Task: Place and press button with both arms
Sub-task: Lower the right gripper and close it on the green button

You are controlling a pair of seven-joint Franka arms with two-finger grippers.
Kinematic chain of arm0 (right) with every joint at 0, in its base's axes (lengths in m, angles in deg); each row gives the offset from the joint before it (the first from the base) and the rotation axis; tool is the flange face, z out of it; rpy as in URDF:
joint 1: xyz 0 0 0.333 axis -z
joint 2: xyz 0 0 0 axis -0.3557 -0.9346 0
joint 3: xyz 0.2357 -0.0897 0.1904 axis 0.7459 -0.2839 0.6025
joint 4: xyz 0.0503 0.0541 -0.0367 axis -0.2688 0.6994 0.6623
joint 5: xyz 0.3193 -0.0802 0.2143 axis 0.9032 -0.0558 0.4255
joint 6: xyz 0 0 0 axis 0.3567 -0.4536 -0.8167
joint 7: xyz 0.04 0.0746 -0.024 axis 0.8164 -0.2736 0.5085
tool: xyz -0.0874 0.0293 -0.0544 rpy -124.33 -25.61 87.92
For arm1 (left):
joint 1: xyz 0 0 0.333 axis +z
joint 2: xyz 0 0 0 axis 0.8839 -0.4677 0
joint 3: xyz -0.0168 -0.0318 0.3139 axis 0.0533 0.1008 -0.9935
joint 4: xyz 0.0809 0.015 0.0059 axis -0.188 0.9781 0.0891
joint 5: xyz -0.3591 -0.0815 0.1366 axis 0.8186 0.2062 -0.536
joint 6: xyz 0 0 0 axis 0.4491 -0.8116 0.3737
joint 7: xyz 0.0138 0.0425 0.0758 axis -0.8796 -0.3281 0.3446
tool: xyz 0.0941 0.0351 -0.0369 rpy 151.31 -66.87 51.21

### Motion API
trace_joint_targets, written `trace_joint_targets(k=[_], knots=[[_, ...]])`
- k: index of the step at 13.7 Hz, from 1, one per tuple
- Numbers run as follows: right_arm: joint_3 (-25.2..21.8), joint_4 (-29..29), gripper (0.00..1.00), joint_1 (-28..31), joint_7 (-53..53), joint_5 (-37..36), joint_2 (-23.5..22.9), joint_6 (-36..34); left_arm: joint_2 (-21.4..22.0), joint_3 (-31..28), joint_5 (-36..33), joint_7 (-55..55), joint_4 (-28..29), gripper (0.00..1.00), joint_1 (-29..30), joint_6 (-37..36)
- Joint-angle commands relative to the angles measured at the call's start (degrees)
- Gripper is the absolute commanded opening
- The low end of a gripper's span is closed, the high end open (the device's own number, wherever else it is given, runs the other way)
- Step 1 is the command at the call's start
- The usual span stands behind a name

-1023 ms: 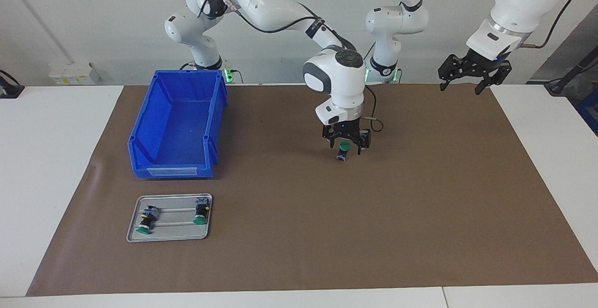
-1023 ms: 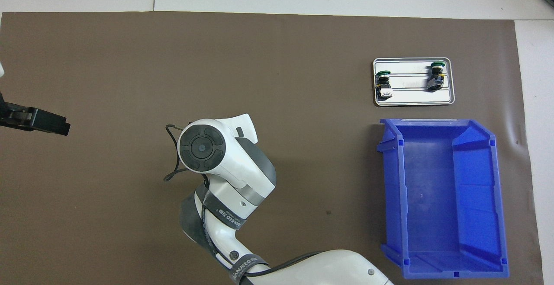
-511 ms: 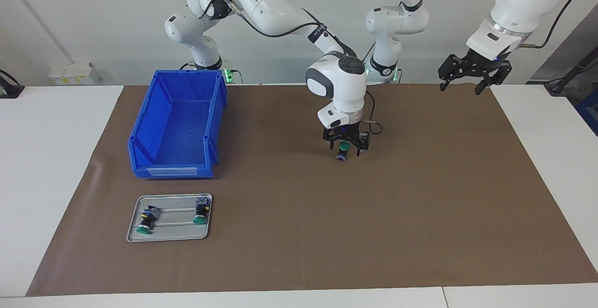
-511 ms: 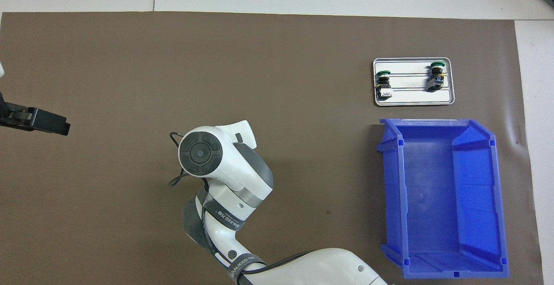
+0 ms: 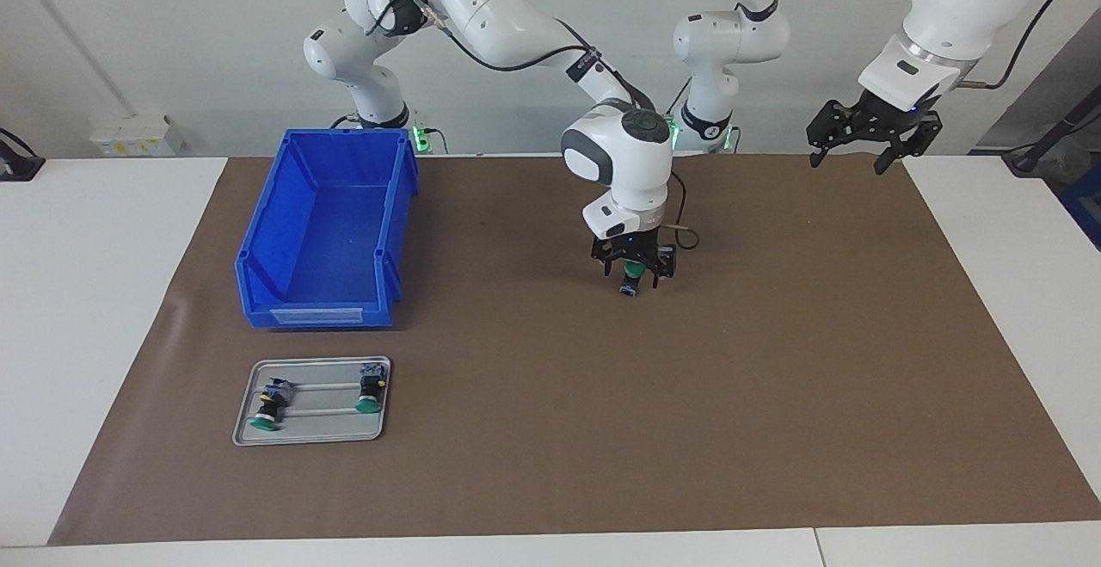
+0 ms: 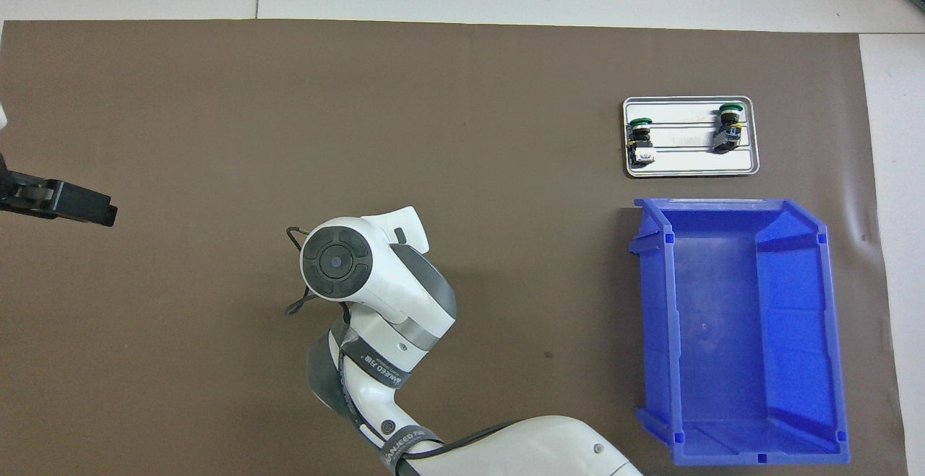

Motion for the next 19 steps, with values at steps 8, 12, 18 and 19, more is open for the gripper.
trace_joint_targets(k=[8, 12, 18, 19], knots=[[0.0, 4.2, 0.6, -0.2, 1.5, -1.1, 2.0, 4.2, 1.6, 0.4, -0.4, -0.6, 1.8, 1.0, 0.6, 0.9], [0.0, 4.2, 0.0, 0.3, 1.4, -0.1, 1.9, 4.5, 1.6, 0.4, -0.4, -0.5, 1.8, 1.0, 0.6, 0.9], [0.0, 1.7, 0.0, 1.9, 1.8, -0.2, 2.8, 2.5, 1.5, 0.4, -0.4, -0.5, 1.8, 1.0, 0.6, 0.9], [0.0, 1.7, 0.0, 3.0, 2.6, -0.2, 4.5, 0.7, 1.6, 0.4, -0.4, -0.5, 1.8, 1.0, 0.6, 0.9]])
